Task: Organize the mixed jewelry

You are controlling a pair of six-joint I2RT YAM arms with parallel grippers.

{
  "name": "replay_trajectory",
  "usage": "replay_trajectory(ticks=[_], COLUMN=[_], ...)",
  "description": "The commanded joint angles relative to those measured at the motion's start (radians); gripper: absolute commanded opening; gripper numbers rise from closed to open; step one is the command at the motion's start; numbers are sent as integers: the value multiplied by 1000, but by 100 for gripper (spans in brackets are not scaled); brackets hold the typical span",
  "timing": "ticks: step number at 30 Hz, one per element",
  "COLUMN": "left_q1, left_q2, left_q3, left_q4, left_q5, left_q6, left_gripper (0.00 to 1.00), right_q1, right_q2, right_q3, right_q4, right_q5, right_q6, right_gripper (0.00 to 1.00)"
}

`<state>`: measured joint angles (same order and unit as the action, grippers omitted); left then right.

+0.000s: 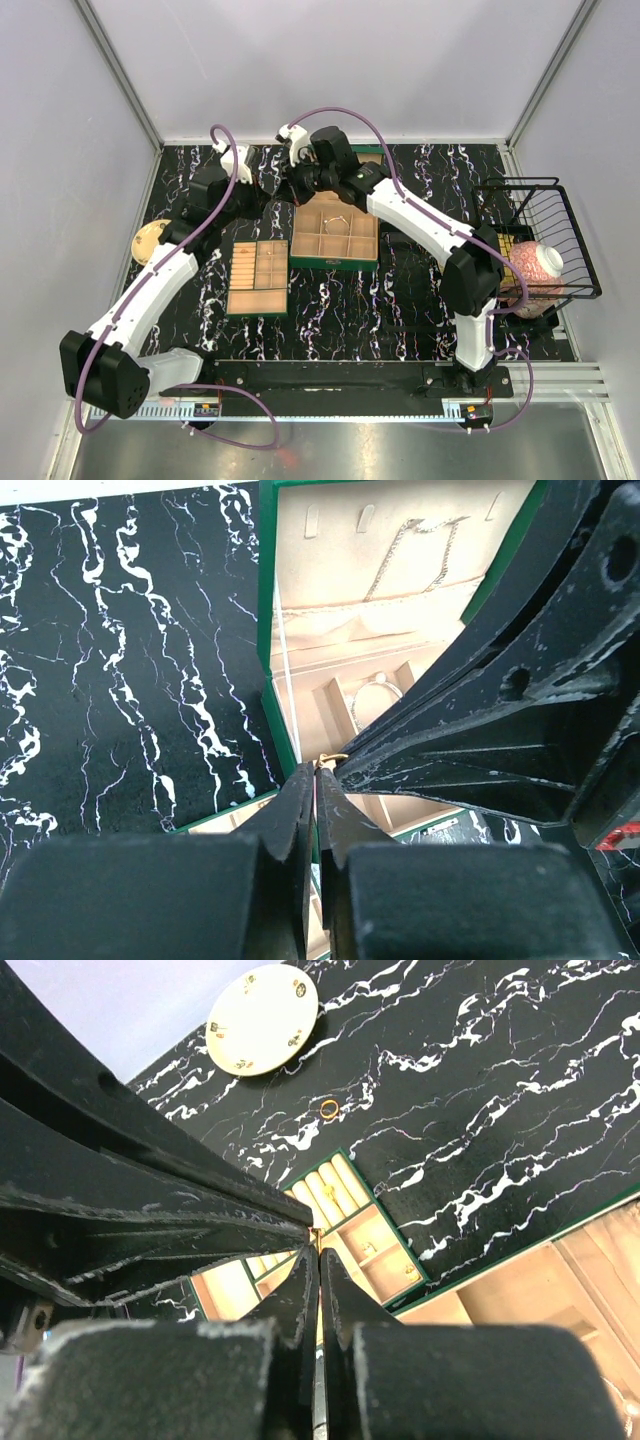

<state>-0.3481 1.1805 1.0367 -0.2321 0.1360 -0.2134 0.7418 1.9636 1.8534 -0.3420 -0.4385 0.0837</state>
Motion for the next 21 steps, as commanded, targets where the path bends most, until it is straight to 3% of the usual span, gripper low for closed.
replay_trajectory(ticks=[1,8,11,15,18,21], left_q1=[27,89,121,188,216,221], left_q2=[-56,-87,-94,-96,-102,-111], left_q3=[11,40,45,39,23,13], left_q4=[66,56,60,120,175,209], left_q5=[69,252,425,823,954,1031], left_q6=[9,83,140,151,134,129], left_gripper=[7,39,45,48,56,57], right_q1=[13,13,11,8,10,10], right_q2=[-94,-212,-275,-350,-381,-396], right_q3=[-23,-115,-151,-178,-189,-198], right_q4=[0,-23,-43,-78,-104,-117], right_q5=[1,-20,-66,-130,-196,-233], right_q6=[-48,-127,-160,-206,-228,-236], right_gripper=[0,0,0,0,0,0])
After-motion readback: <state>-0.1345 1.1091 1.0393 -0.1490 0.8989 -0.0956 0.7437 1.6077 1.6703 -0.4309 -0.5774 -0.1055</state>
